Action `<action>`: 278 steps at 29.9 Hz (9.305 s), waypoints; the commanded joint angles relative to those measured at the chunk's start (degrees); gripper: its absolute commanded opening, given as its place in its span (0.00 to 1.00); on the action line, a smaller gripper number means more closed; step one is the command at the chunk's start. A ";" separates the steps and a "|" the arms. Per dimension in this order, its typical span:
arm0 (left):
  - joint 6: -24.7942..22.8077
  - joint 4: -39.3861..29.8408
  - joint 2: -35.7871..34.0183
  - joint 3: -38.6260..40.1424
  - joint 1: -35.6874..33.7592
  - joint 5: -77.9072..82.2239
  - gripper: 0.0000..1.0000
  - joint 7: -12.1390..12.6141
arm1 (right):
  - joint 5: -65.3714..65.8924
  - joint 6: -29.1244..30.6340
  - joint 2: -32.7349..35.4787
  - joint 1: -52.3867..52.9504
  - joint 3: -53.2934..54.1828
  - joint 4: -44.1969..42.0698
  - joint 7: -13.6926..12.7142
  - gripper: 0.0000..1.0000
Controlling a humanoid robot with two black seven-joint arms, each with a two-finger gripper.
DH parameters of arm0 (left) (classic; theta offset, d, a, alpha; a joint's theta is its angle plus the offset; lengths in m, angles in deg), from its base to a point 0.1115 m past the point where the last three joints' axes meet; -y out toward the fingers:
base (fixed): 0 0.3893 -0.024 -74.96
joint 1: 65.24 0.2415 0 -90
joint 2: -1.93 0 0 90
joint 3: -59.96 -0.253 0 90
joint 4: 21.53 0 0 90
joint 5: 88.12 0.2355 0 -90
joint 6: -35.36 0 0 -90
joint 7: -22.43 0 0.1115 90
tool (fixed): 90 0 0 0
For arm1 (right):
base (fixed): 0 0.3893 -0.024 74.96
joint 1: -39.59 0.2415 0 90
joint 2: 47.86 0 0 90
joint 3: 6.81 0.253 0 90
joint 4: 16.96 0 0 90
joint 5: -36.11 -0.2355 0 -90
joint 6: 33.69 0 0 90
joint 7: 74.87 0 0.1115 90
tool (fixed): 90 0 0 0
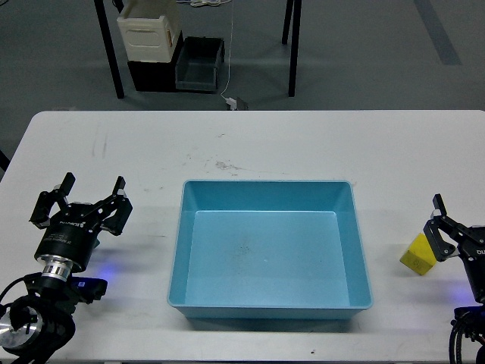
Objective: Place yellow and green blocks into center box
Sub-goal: 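Raise the right gripper and reposition it above the yellow cube, then lower the right gripper onto the yellow cube and close on it, then lift the yellow cube and carry it over the blue box, then lower the yellow cube into the box and open the right gripper, then withdraw the right gripper up and away from the box, then move the left gripper over the green cube and lower it, then close the left gripper around the green cube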
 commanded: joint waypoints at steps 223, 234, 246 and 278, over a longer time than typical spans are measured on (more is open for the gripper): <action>0.31 28.93 -22.61 7.73 -40.15 75.45 1.00 -9.66 | 90.62 -10.70 6.50 41.77 -17.79 -8.19 25.52 0.97; 0.05 25.95 -23.31 6.42 -42.27 105.18 1.00 -9.66 | 89.74 -16.58 2.99 21.46 -5.83 0.87 25.61 0.99; 0.00 10.22 -30.33 -12.90 -48.60 127.24 1.00 -9.66 | 74.99 -16.41 3.43 12.84 -2.84 -0.88 23.68 1.00; 0.00 8.36 -34.74 -42.71 -51.68 160.84 1.00 -9.66 | 47.46 -12.98 10.55 11.16 -2.49 -9.85 19.72 1.00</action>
